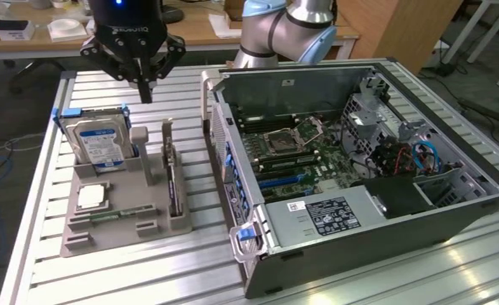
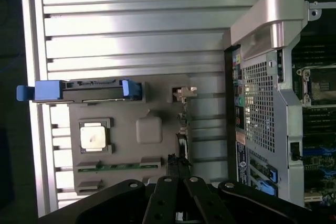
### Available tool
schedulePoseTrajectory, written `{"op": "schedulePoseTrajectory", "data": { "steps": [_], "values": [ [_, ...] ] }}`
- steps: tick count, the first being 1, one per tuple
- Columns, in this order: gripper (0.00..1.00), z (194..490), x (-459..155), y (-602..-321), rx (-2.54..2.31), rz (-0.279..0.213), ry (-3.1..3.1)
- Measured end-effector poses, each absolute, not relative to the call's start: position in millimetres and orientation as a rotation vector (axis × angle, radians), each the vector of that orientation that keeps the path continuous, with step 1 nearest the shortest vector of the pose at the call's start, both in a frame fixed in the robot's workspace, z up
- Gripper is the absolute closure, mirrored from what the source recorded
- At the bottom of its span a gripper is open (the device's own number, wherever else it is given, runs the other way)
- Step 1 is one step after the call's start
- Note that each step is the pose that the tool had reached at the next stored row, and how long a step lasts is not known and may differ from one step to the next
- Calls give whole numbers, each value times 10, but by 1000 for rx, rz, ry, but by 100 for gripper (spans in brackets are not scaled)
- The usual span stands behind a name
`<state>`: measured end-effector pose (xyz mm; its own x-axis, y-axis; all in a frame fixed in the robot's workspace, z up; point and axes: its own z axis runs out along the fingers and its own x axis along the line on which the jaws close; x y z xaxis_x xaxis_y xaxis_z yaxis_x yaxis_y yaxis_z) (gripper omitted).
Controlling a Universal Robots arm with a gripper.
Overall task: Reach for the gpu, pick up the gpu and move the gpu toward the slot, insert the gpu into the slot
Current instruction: 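Reach for the gpu, then pick up the gpu and move the gpu toward the slot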
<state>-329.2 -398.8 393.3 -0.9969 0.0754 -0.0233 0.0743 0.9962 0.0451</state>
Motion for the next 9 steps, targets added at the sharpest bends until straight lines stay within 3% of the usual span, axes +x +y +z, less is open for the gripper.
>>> {"op": "schedulePoseTrajectory", "data": {
  "steps": [9],
  "values": [
    [90, 3933, -3299, -3989, 117, 69, 3114]
  ]
}}
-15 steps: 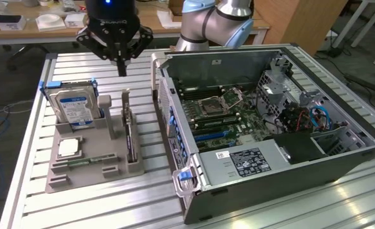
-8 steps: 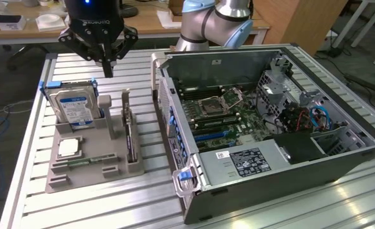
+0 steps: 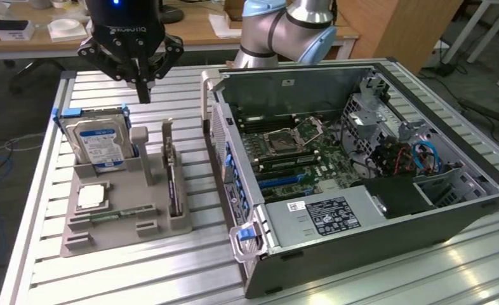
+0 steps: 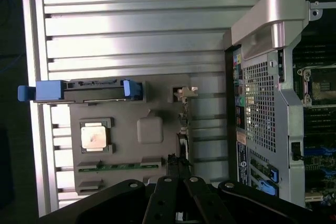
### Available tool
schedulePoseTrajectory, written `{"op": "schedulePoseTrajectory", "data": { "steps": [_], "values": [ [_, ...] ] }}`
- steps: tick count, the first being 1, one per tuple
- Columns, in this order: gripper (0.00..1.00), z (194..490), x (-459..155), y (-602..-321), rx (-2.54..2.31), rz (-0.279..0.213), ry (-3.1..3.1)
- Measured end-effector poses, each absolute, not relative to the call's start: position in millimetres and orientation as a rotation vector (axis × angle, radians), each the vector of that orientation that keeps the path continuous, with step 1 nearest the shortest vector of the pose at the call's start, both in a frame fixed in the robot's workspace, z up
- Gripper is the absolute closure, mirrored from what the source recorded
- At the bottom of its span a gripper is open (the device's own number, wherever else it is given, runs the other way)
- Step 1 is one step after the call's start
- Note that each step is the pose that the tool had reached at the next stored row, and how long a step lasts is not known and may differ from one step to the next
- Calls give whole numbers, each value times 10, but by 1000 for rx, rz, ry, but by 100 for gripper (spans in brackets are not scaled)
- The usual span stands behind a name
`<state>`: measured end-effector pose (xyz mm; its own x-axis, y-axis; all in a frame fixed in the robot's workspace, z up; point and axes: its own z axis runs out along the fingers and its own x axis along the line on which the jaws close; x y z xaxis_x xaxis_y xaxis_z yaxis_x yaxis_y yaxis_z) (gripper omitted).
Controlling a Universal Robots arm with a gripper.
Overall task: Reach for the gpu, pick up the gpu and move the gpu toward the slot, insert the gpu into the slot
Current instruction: 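Pick up the gpu and move the gpu toward the slot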
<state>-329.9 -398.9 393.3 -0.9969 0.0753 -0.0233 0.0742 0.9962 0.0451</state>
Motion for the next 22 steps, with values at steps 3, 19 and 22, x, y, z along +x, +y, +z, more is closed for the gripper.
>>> {"op": "schedulePoseTrajectory", "data": {
  "steps": [3, 19, 22],
  "values": [
    [90, 3933, -3299, -3989, 117, 69, 3114],
    [53, 3926, -3299, -4011, 73, 66, 3116],
    [53, 3894, -3299, -4013, 11, 66, 3119]
  ]
}}
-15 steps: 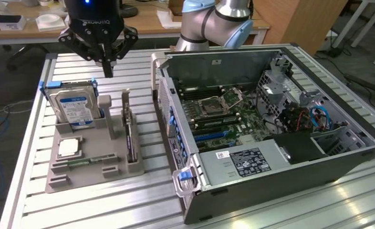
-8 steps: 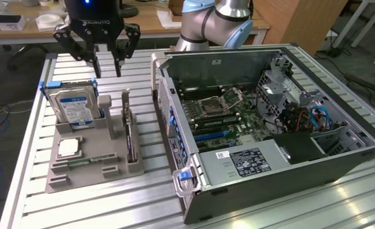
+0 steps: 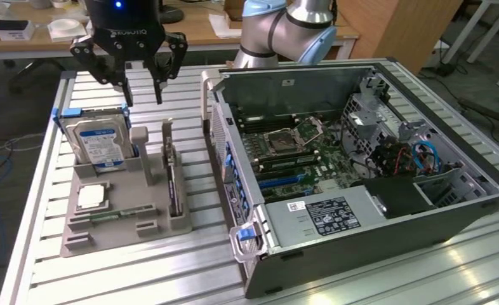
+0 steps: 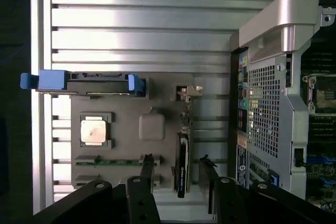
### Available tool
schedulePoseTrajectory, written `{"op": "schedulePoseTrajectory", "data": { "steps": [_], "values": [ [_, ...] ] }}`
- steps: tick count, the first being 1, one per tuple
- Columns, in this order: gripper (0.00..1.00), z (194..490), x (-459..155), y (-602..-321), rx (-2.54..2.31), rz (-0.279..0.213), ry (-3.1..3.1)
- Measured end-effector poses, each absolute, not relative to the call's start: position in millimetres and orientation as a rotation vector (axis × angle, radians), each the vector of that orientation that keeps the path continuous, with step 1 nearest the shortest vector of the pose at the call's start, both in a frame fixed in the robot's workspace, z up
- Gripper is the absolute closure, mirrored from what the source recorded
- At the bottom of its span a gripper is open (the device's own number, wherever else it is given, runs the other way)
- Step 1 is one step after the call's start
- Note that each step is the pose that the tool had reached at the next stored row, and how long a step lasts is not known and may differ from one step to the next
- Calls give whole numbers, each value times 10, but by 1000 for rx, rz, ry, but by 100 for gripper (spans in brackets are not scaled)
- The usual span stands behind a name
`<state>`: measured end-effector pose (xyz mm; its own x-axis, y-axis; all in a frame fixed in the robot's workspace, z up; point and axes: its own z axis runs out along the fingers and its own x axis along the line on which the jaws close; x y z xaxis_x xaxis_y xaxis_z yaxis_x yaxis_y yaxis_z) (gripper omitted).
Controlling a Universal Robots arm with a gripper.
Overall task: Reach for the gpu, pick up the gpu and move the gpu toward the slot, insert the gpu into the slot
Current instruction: 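Pick up the gpu and move the gpu toward the slot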
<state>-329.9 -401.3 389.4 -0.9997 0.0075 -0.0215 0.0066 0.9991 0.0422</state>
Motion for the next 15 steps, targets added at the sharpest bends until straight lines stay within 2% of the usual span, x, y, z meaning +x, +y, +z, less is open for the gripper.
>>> {"op": "schedulePoseTrajectory", "data": {
  "steps": [8, 15],
  "values": [
    [53, 3769, -3298, -4224, -1, 65, 3119],
    [53, 3643, -3298, -4271, -1, 64, 3120]
  ]
}}
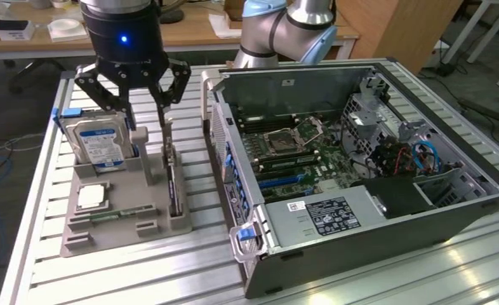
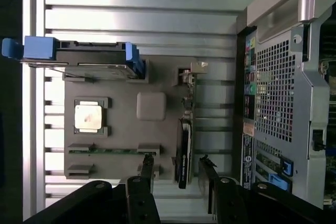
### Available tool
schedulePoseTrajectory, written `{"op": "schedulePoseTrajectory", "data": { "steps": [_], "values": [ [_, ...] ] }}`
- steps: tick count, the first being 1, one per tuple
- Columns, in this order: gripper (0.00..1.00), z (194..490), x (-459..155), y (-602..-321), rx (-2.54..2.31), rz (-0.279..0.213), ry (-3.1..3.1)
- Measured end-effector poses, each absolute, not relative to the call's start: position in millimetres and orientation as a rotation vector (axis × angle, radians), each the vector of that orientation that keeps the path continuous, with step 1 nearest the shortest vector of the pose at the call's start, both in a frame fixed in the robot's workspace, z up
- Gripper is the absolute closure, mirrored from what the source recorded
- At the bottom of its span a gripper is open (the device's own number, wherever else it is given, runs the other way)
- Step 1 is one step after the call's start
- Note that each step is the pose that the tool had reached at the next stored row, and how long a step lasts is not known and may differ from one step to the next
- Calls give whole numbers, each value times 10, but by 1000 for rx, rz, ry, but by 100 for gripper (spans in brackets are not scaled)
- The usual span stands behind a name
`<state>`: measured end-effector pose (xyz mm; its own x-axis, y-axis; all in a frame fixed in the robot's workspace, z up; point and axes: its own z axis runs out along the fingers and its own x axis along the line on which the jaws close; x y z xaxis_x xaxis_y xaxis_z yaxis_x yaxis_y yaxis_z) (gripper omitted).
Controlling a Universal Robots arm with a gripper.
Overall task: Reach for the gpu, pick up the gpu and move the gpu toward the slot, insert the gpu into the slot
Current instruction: 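Pick up the gpu and move the gpu toward the slot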
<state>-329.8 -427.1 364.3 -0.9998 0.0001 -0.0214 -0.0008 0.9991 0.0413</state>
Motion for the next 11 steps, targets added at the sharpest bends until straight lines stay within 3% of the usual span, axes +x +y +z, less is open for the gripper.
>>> {"op": "schedulePoseTrajectory", "data": {
  "steps": [11],
  "values": [
    [53, 3443, -3241, -4339, -1, 65, 3119]
  ]
}}
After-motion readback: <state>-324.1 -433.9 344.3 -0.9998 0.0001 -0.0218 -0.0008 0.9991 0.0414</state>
